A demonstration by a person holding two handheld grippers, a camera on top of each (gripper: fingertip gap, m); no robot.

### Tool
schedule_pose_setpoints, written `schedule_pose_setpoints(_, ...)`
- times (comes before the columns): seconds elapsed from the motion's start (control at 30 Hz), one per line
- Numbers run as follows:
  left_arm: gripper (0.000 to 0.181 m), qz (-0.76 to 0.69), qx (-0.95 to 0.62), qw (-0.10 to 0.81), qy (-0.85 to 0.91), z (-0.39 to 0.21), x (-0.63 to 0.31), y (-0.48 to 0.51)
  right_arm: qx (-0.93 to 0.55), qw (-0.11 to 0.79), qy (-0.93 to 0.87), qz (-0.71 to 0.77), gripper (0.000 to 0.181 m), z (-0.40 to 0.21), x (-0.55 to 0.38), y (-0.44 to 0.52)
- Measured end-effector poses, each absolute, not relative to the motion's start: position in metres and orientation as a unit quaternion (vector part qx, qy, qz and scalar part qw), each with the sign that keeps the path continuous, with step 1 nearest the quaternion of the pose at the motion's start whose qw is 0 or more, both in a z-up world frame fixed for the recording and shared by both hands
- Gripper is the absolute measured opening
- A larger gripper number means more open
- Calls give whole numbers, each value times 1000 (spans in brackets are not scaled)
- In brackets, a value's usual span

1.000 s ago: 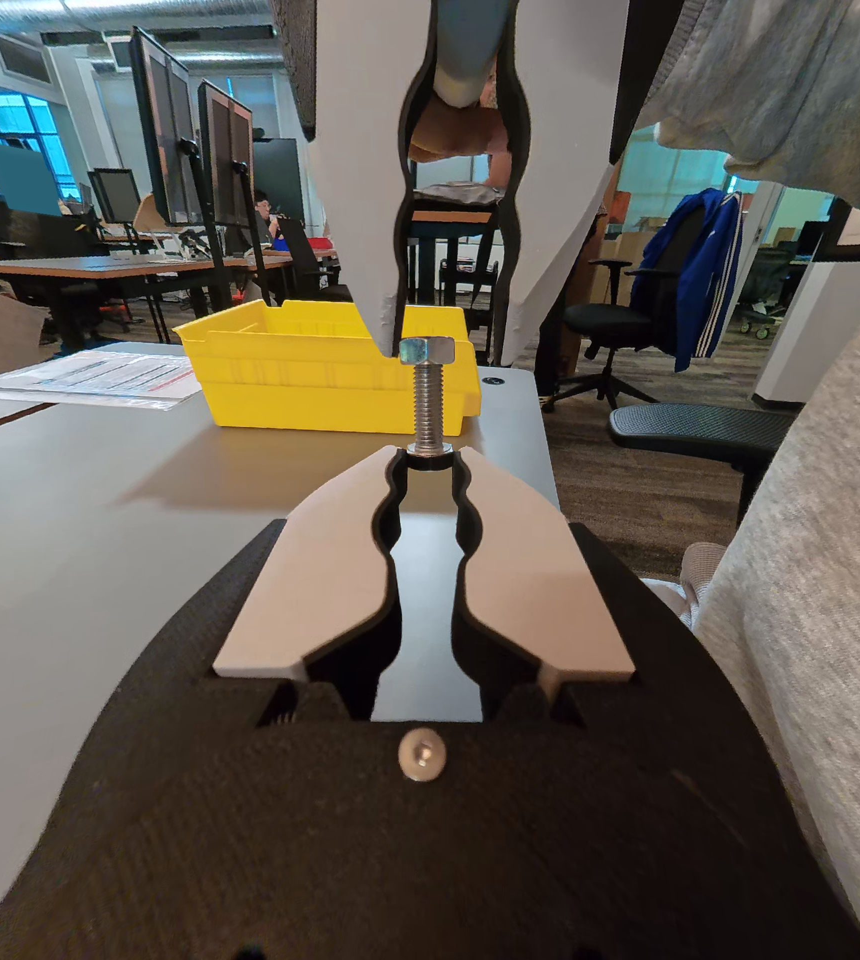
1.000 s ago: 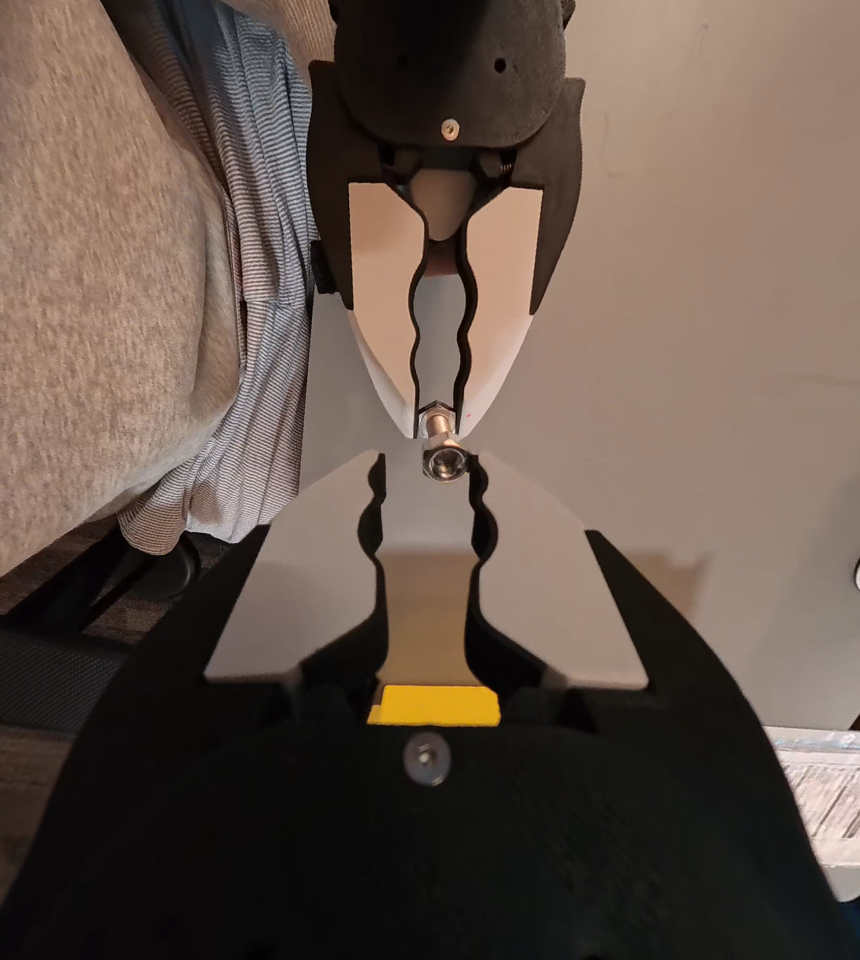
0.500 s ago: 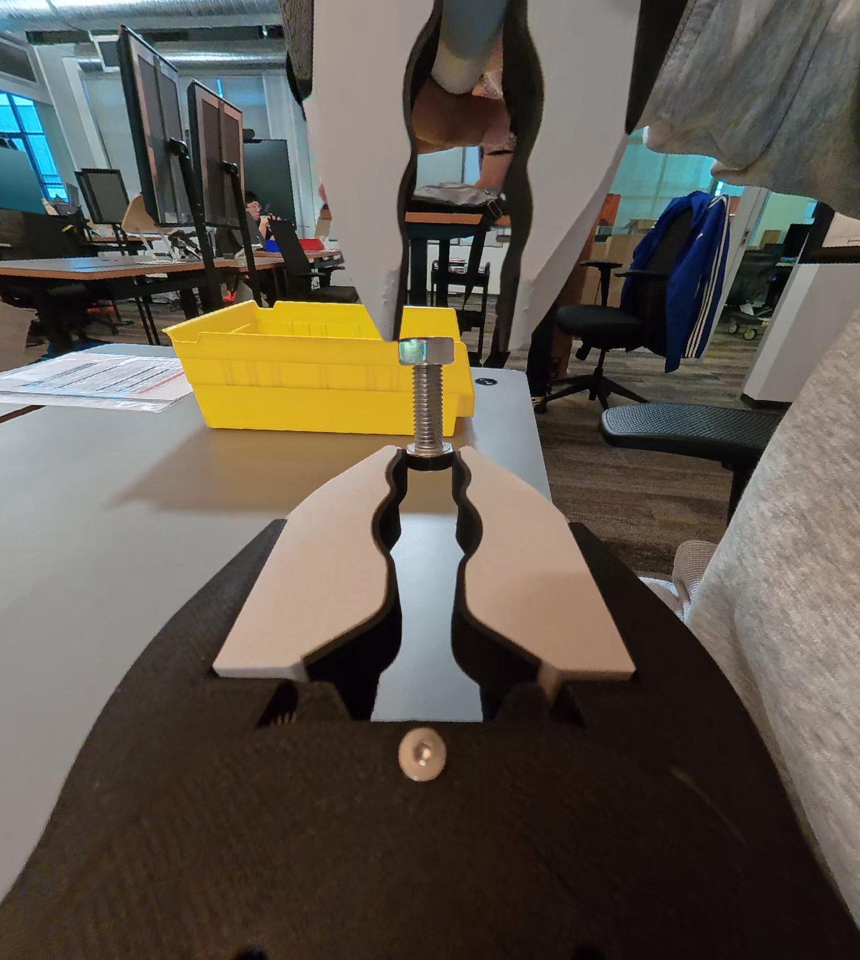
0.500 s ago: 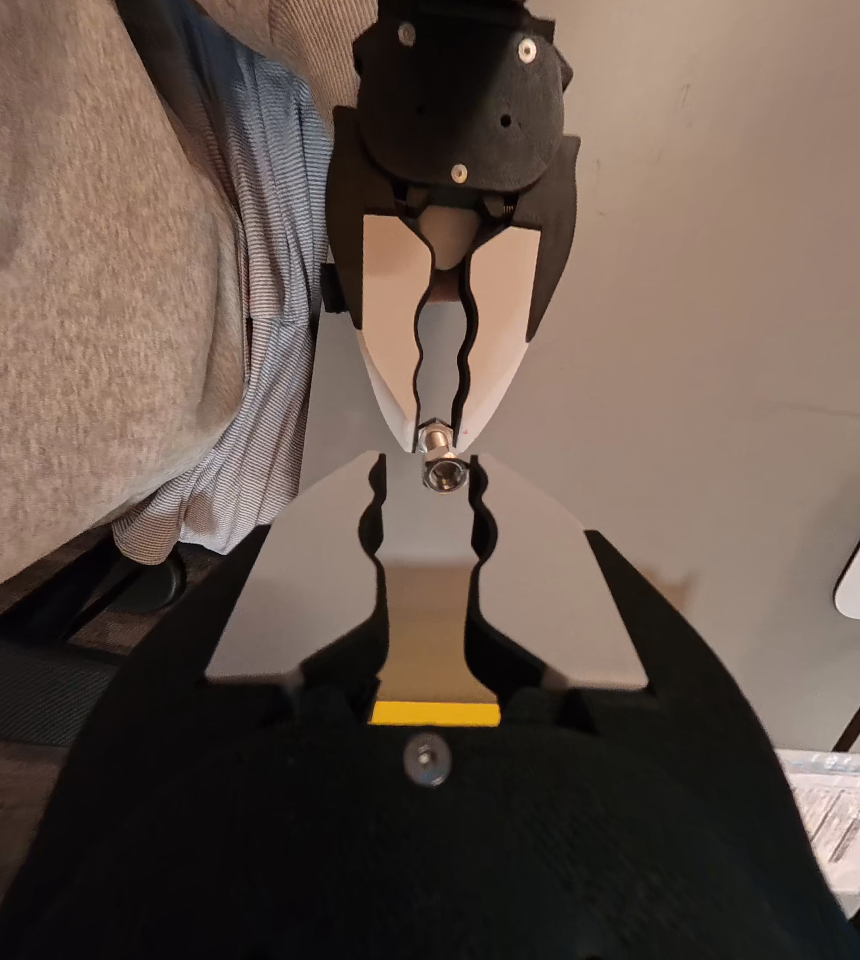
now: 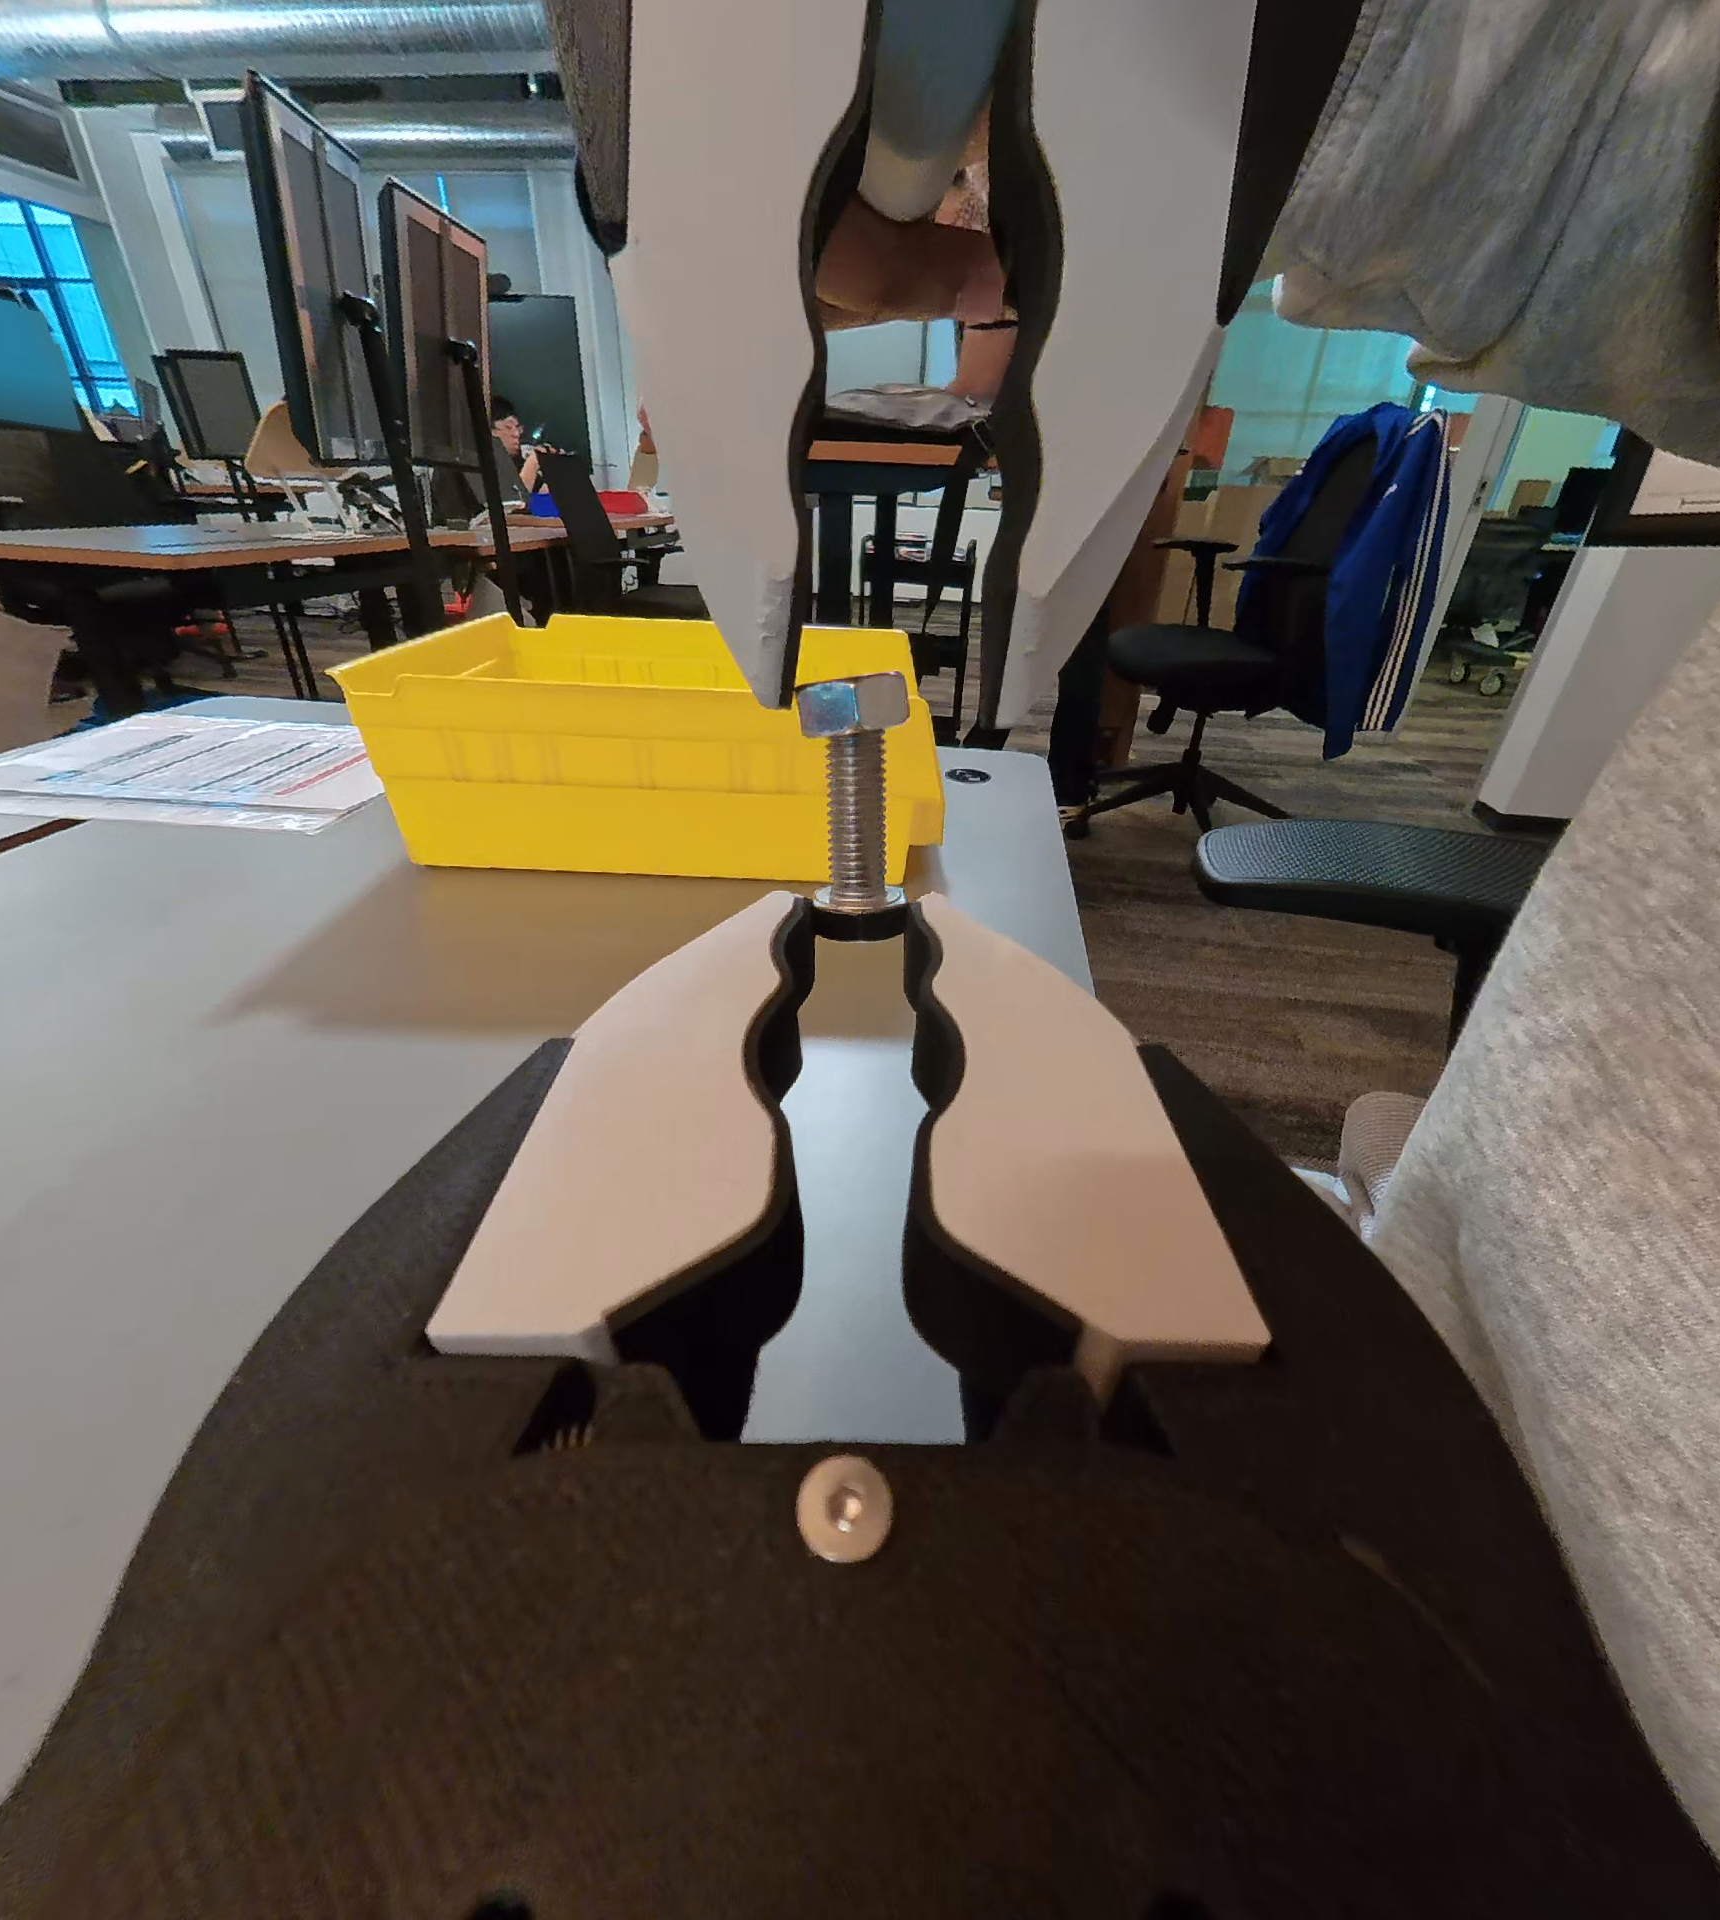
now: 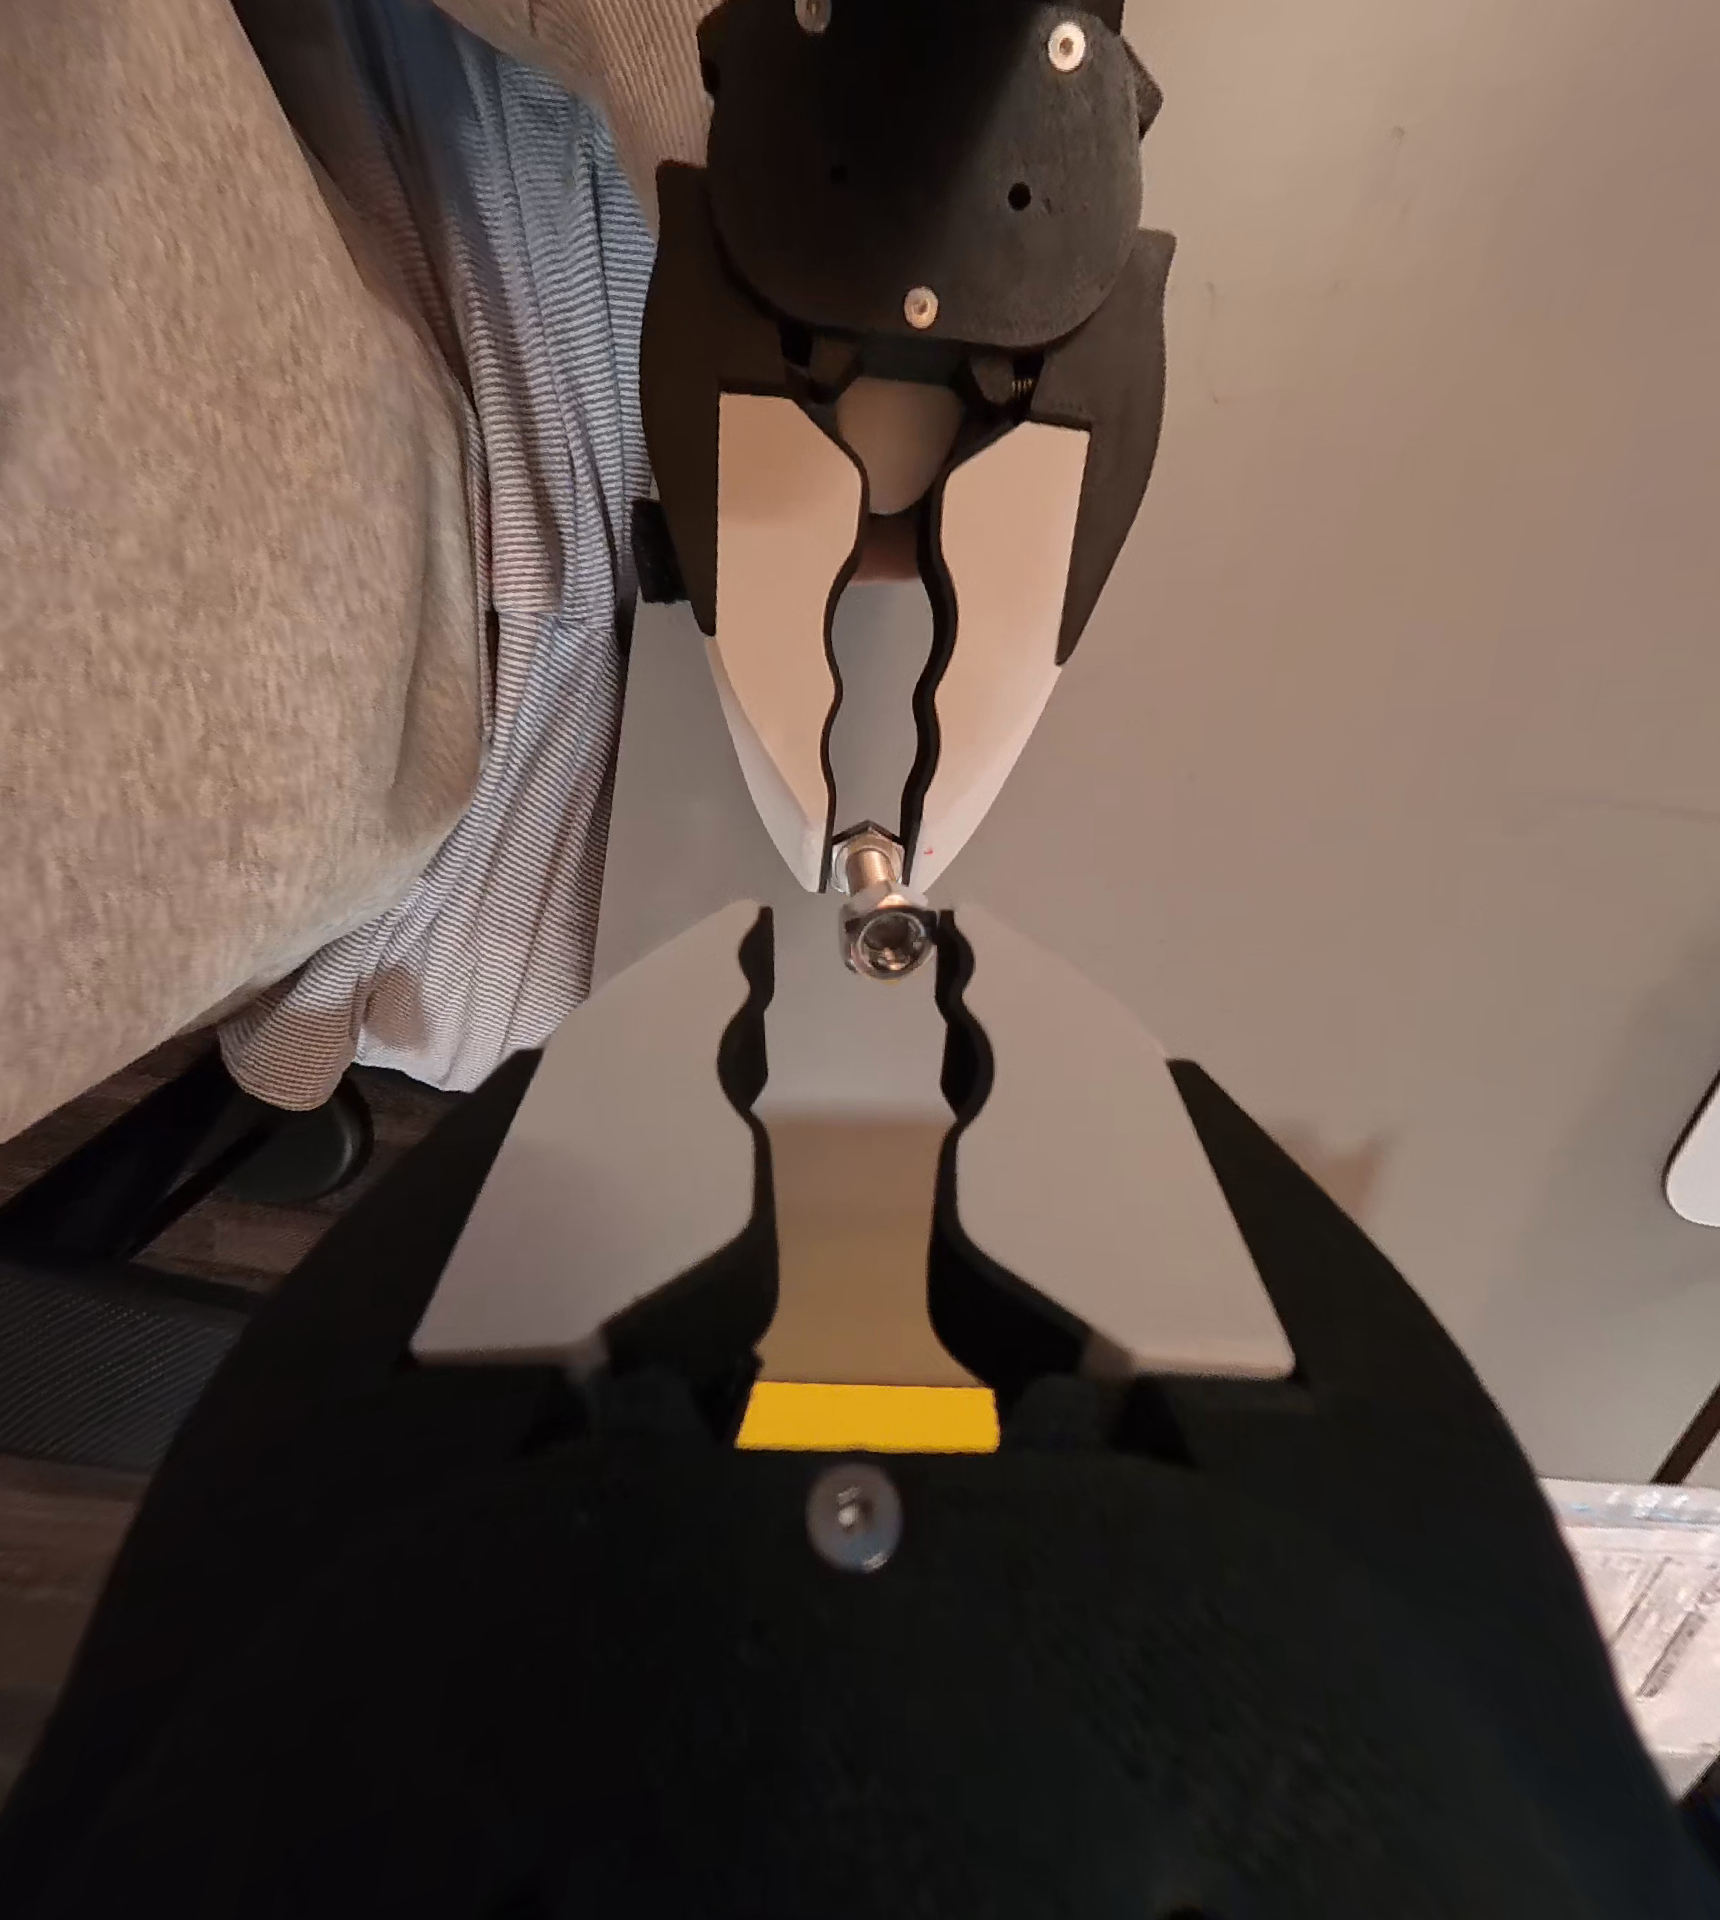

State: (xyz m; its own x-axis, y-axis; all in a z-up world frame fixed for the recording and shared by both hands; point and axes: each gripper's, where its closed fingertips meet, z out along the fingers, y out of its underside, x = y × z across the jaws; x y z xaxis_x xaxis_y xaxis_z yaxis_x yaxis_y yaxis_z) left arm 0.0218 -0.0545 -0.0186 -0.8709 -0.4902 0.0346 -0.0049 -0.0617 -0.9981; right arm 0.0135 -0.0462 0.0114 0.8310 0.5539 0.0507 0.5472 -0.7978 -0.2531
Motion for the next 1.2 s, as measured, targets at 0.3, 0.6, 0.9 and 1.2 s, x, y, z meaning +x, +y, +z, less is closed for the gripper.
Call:
schedule_pose_setpoints(0.3,17,-708,-176,173,662,-17,19,-55,-944,138,-301,14,27,16,15,-46)
schedule_pose_setpoints(0.6,17,-724,-149,159,654,-11,9,-59,-934,145,-322,60,24,18,5,-52)
schedule_pose_setpoints(0.9,17,-721,-143,155,660,-13,7,-61,-932,137,-330,56,18,15,2,-50)
schedule_pose_setpoints(1.2,17,-717,-153,155,662,-14,10,-61,-934,141,-326,32,18,20,5,-48)
